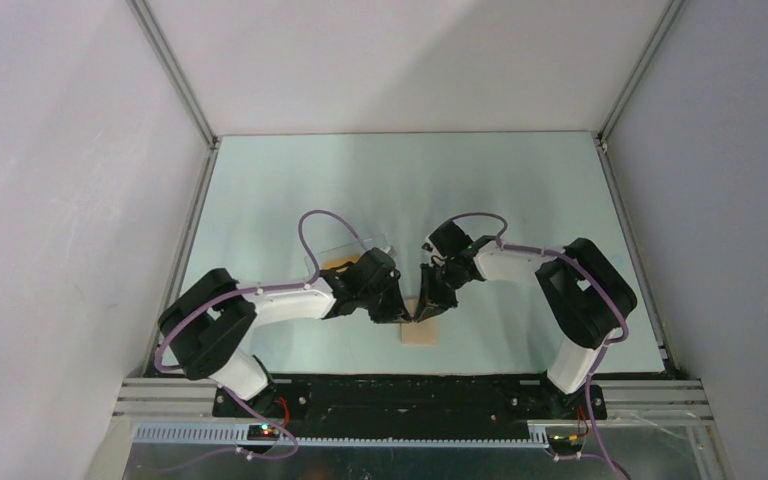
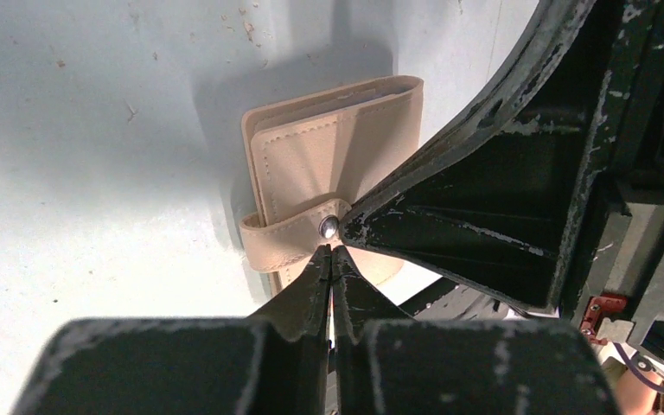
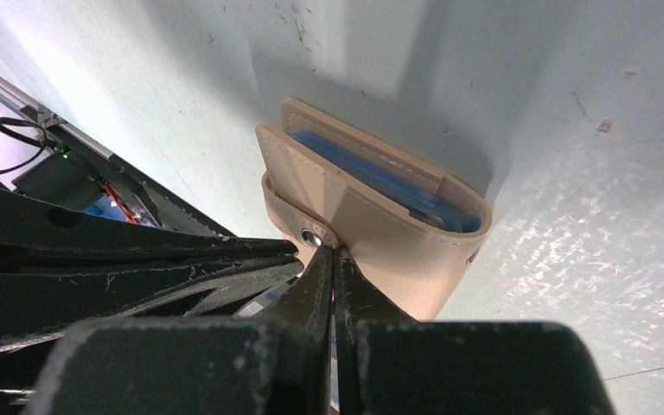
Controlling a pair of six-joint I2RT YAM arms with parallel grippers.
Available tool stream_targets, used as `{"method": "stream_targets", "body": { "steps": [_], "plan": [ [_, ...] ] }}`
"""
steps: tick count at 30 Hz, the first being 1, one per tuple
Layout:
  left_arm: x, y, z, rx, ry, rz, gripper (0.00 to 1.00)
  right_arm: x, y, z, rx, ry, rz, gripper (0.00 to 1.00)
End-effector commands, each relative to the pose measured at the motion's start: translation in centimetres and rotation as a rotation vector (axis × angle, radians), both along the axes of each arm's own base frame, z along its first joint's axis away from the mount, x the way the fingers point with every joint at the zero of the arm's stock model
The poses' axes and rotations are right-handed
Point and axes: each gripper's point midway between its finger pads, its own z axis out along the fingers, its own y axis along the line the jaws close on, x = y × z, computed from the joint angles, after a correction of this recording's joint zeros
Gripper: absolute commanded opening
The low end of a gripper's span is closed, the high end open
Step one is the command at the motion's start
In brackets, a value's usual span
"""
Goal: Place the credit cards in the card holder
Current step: Close the card holder at the center of the board.
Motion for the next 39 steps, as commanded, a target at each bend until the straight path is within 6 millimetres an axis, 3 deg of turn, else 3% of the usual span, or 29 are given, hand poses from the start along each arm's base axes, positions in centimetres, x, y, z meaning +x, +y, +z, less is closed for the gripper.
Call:
{"method": "stream_targets", "body": {
  "steps": [1,7,27,33,39],
  "plan": [
    [0.7,-0.2,0.2,0.01,-0.034,0.008,0.06,-0.7,-0.3,0.0,-0.029,-0.022,0.028,0.0],
    [0.9,0.0,-0.2,0.025,-0.034,0.022,0.07,-1.1,-0.3,-0.6,-0.048,-0.019,0.039,0.0],
    [-0.5,1.3,-4.4,0.161,0.076,0.071,0.06,-1.5,-1.7,-2.8,-0.127,0.003,0.019,0.0],
    [-0.7,2.6,-4.9,0.245,0.094,0.109,0.0,-2.0,-2.1,-3.3,-0.147,0.014,0.012,0.0],
    [-1.4,2.6,-5.1,0.325,0.107,0.077,0.0,-2.6,-3.0,-4.0,-0.186,0.03,-0.002,0.0]
  ]
}}
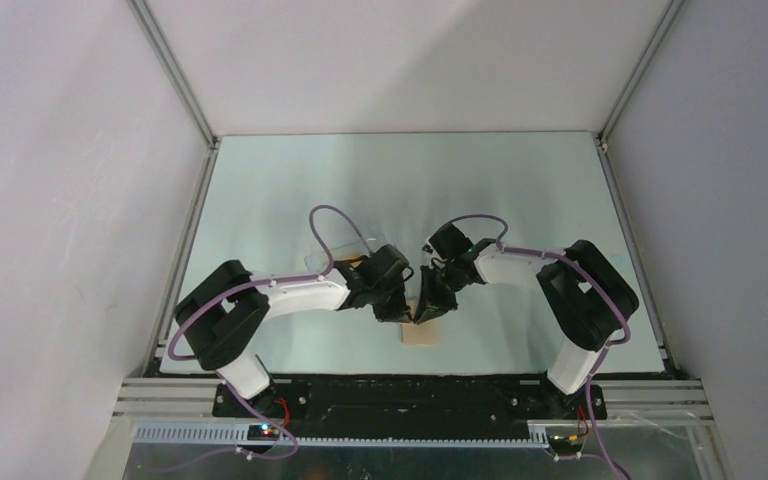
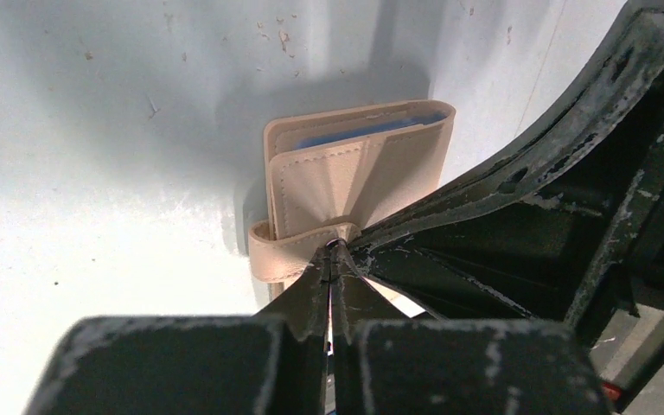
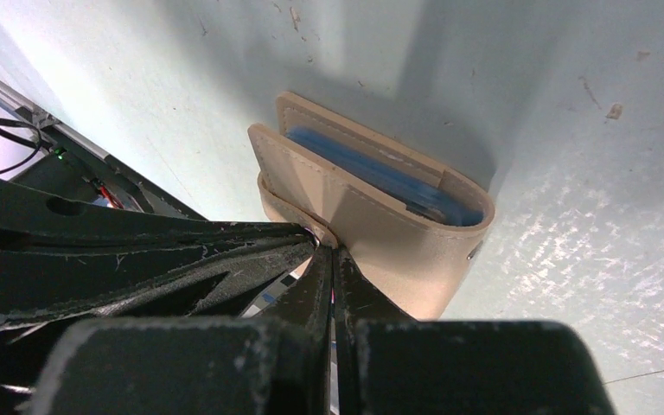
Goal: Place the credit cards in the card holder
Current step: Close the card holder at the center of the board.
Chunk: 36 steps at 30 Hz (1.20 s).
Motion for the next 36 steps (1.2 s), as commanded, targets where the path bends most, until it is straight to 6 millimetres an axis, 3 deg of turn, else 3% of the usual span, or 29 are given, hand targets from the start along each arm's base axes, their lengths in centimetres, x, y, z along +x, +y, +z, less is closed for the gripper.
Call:
{"method": "stream_targets", "body": {
  "steps": [1,10,13,16,18,21,28,36],
  "plan": [
    [-1.9,2.7,-4.1,0.227,0.049,-0.007,0.0,-2.3,-3.2,-3.7,-0.183,0.042,-0.007,0.0],
    [-2.6,2.2,-3.4,0.239,0.044,-0.038,0.0,-3.5,-4.6,-4.9,-0.244,0.068,-0.009,0.0],
    [-1.0,2.1,-2.0,0.225,-0.043,-0.017,0.0,-3.5,-4.0,-4.4,-0.204,0.063,-0.002,0.0],
    [0.6,1.6,1.0,0.153,-0.136,0.014,0.23,-3.0,-3.2,-3.6,-0.152,0.041,-0.002,0.0],
    [1.4,1.7,2.6,0.115,-0.183,0.035,0.3,-2.9,-2.9,-3.2,-0.133,0.036,-0.001,0.0],
    [1.8,2.0,3.8,0.073,-0.209,0.053,0.32,-2.8,-2.8,-3.0,-0.128,0.038,-0.009,0.0],
    [1.5,1.6,2.7,0.064,-0.177,0.021,0.23,-2.8,-2.7,-2.9,-0.118,0.045,-0.011,0.0],
    [1.5,1.0,2.6,0.049,-0.177,0.0,0.3,-2.5,-1.4,-0.4,-0.017,0.014,0.007,0.0]
  ]
}}
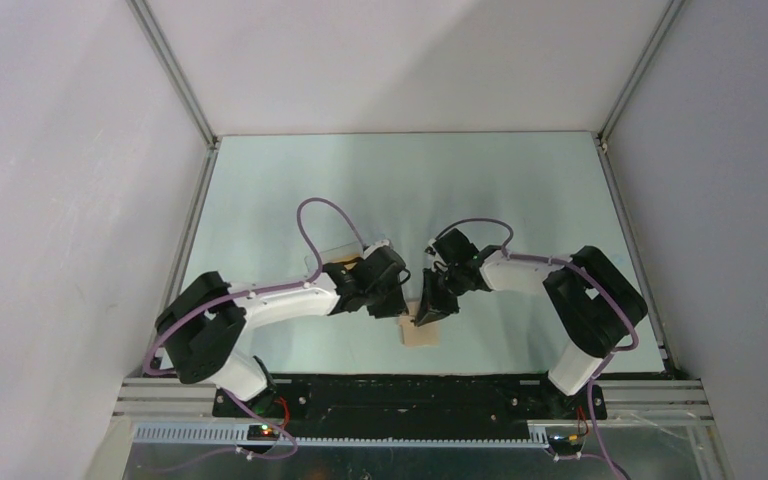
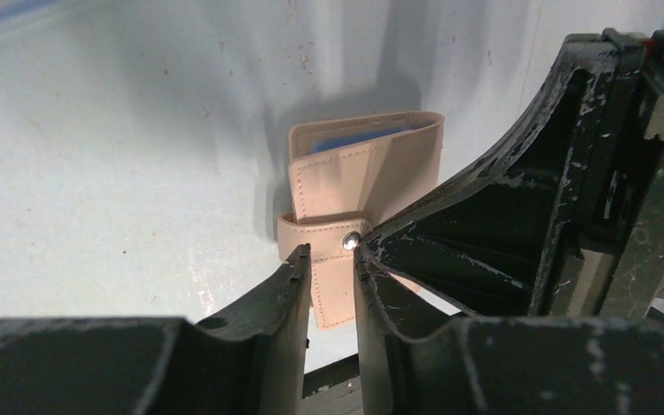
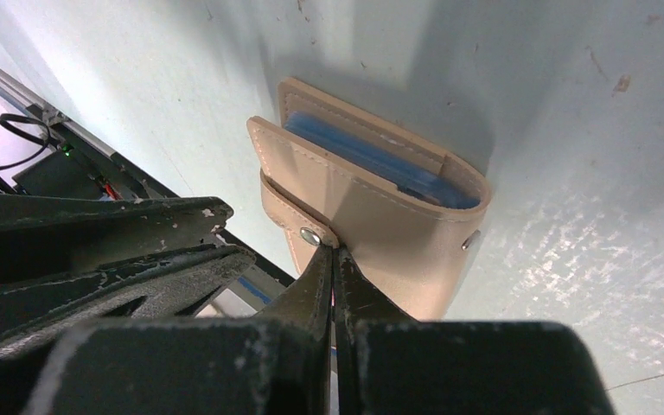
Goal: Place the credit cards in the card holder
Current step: Close the card holder at the center of the board.
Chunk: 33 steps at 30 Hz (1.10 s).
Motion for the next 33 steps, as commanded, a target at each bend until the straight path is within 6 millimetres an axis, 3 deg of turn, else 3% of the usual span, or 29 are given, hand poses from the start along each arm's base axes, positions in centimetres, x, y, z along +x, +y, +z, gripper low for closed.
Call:
{"method": "stream_targets", "body": {
  "steps": [1,10,18,25,33],
  "plan": [
    [0.5,-0.8,0.5,-0.026,-0.032,-0.026,0.3,-2.0,-1.2,-0.4,-0.042,0.044,0.022,0.0],
    [0.3,-1.6,0.5,-0.036,-0.028,-0.055,0.25,-1.9,-1.0,0.3,-0.015,0.045,0.023,0.0],
    [-0.2,-2.8,0.9,-0.051,-0.032,-0.095,0.14,-2.0,-2.2,-1.4,-0.097,0.061,0.012,0.0],
    [0.2,-2.6,-0.2,-0.017,-0.027,-0.07,0.25,-2.3,-2.4,-1.7,-0.118,0.058,0.027,0.0],
    [0.5,-1.9,-2.1,0.023,0.01,-0.036,0.18,-2.4,-2.1,-1.1,-0.099,0.047,0.032,0.0]
  ]
}}
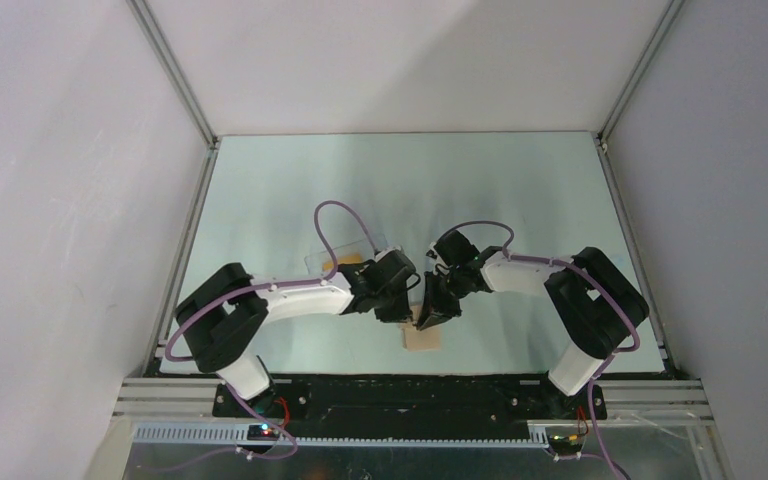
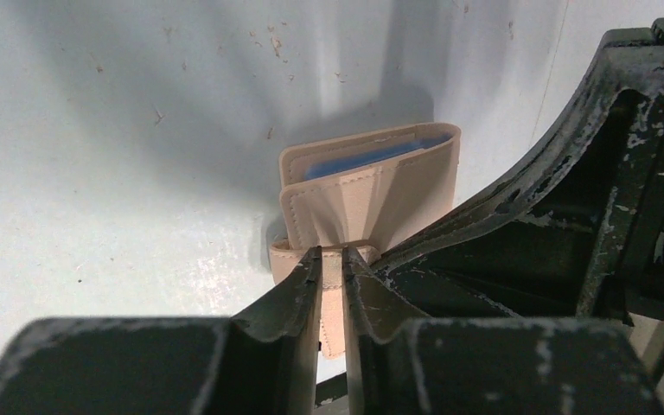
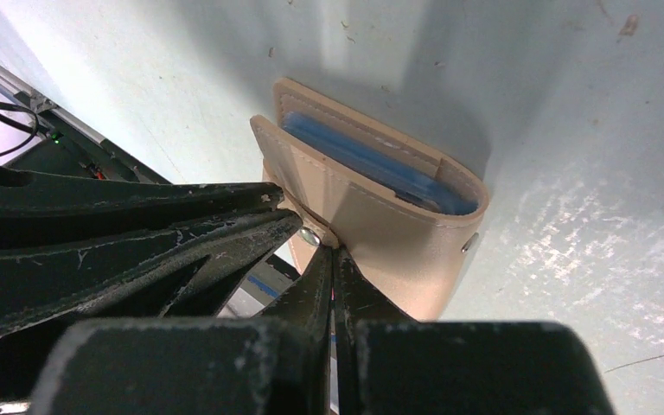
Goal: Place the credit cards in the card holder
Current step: Close the card holder at the center of the board.
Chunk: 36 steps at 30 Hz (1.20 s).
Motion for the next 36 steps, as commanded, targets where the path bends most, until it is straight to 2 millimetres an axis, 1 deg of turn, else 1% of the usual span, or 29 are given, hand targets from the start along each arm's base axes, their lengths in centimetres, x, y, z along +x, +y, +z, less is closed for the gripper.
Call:
{"method": "stream_targets", "body": {
  "steps": [1,4,8,17,24,31,36],
  "plan": [
    [1.2,0.0,-0.5,0.006,-0.016,0.042,0.18,-1.3,-1.6,-1.0,-0.086,0.013,0.022,0.0],
    [0.9,1.0,-1.3,0.024,0.002,0.067,0.17,-1.3,-1.6,-0.7,-0.083,0.009,0.022,0.0],
    [0.8,1.5,-1.6,0.03,0.01,0.076,0.16,-1.4,-1.6,-0.4,-0.078,0.008,0.026,0.0],
    [1.0,1.3,-1.6,0.027,0.014,0.072,0.18,-1.7,-1.9,-0.4,-0.09,0.008,0.038,0.0],
    [0.9,1.5,-1.7,0.031,0.019,0.074,0.19,-2.1,-2.0,-0.7,-0.099,0.014,0.054,0.0],
    [0.9,1.5,-1.7,0.028,0.02,0.069,0.2,-2.6,-2.4,-1.5,-0.126,0.017,0.062,0.0],
    [1.1,1.3,-1.1,0.017,0.006,0.053,0.19,-2.2,-2.2,-0.9,-0.104,0.006,0.047,0.0]
  ]
}}
